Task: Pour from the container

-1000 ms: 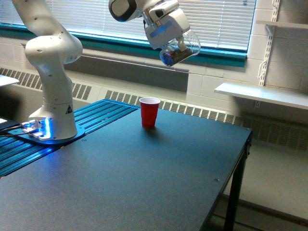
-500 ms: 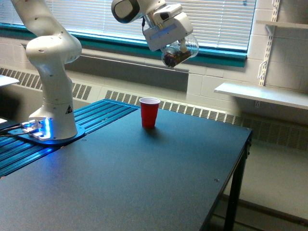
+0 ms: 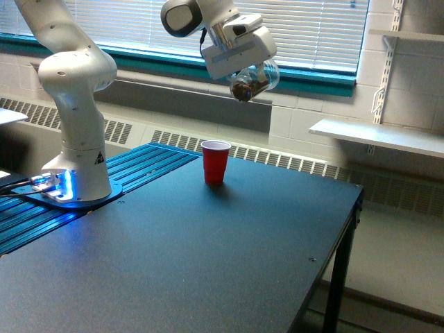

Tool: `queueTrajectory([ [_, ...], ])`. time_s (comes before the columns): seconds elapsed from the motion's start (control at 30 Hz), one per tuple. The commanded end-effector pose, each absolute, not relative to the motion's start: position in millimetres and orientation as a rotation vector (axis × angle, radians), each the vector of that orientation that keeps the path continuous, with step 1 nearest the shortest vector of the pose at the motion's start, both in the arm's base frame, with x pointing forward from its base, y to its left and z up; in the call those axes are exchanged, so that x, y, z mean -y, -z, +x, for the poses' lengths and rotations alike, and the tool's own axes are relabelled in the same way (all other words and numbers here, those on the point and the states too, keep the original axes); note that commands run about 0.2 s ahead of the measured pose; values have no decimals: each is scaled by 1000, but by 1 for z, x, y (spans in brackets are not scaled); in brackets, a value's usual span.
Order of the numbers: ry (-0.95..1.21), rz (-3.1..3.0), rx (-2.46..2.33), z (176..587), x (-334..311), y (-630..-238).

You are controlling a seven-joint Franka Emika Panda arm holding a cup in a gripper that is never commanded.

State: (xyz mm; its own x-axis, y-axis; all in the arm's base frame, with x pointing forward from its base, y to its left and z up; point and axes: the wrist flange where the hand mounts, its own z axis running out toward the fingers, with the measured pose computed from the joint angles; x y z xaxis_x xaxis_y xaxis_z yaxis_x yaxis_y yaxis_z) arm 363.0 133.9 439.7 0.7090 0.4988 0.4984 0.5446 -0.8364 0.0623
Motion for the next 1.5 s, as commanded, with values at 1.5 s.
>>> queueTrajectory([
  [1.5, 544, -2844, 1165, 283, -174, -382],
])
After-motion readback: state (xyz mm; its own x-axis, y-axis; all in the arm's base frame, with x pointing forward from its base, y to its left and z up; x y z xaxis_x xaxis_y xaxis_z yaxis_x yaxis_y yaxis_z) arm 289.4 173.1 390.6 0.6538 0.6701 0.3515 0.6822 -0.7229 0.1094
